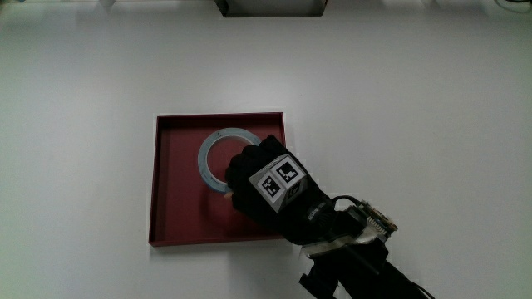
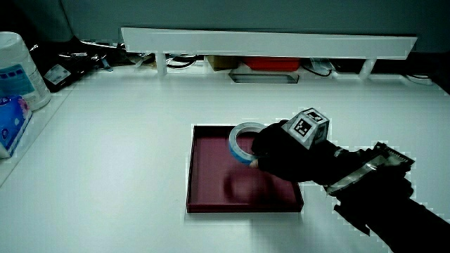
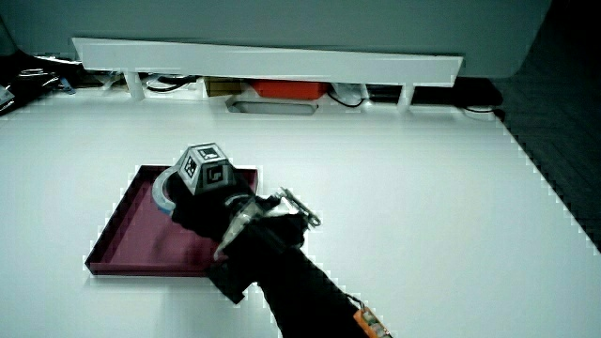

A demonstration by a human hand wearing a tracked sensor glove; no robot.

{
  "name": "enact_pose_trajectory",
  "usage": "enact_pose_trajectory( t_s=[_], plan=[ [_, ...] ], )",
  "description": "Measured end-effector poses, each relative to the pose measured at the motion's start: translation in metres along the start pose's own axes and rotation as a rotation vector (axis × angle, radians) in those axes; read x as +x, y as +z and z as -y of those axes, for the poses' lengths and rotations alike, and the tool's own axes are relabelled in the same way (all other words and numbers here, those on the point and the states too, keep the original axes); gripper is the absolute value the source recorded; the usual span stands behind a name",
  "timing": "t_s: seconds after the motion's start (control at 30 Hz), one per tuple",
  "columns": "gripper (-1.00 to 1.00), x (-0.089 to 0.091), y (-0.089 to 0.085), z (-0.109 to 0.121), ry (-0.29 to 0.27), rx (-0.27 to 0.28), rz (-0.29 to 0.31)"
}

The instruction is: Place blue tape

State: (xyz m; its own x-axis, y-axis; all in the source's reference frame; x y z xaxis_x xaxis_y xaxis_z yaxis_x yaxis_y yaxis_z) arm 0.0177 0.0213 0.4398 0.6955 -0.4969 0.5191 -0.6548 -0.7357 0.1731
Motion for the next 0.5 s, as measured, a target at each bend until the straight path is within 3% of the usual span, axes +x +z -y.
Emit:
enact_pose_trajectory(
  t_s=[0.23,0.5],
  plan=[
    [0.0,0.001,-0.035,-0.007,-0.009,-0.07,-0.012],
    [0.0,0.007,-0.061,-0.008,-0.027,-0.115,-0.009]
  ],
)
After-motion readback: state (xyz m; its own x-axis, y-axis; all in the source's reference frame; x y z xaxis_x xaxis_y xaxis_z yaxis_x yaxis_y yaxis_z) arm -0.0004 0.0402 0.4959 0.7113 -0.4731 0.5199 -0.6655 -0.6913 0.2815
